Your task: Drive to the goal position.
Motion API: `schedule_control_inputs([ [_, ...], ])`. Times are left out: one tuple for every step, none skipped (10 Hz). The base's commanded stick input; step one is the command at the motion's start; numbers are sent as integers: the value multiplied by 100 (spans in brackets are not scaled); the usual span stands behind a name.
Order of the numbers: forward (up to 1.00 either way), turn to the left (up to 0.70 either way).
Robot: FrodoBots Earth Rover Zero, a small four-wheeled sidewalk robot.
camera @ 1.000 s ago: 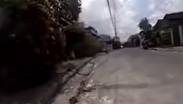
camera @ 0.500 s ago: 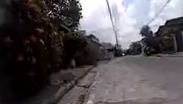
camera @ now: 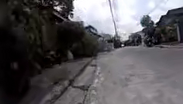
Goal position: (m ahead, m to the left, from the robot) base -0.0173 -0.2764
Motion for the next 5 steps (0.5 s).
schedule_control_inputs([
  [100,-28],
  [100,-29],
  [100,-26],
  [100,-22],
  [100,-6],
])
